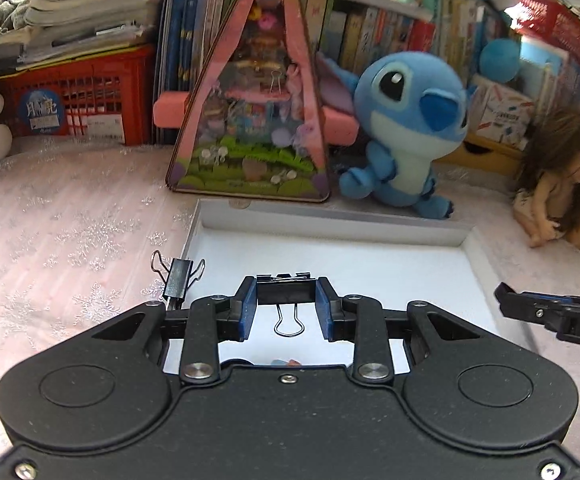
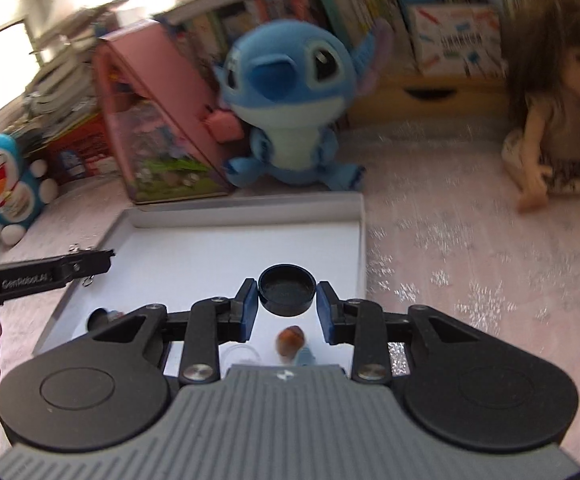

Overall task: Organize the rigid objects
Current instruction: 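Carry the binder clip and black lid over the white tray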

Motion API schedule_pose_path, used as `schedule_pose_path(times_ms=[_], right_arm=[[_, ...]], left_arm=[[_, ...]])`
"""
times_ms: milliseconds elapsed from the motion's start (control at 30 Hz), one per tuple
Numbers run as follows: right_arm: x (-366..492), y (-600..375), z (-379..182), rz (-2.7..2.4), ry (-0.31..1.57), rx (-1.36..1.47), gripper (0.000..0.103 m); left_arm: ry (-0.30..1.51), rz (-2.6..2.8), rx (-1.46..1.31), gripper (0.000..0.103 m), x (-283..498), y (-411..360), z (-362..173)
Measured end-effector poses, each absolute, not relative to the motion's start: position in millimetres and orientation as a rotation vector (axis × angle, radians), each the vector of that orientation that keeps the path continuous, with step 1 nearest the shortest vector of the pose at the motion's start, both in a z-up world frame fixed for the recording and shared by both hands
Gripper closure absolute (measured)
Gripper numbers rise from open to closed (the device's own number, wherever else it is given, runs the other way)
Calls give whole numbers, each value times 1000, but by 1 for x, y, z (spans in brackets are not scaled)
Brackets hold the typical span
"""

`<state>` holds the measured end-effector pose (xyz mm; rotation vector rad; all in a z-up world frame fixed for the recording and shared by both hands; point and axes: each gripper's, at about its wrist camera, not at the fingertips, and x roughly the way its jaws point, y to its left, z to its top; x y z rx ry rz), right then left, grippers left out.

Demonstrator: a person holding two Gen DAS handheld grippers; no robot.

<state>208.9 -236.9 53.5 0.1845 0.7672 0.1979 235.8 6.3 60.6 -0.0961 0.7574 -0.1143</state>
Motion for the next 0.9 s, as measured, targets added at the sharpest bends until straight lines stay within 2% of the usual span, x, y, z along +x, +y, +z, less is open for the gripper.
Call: schedule_pose_path(times_ms=[400,900], right_arm=[[228,-221,34,143,811,97,66],[233,-214,24,120,844,59,66]], left_arm=[[813,-69,-63,74,259,2,33],[827,-52,-43,74,262,3,23]])
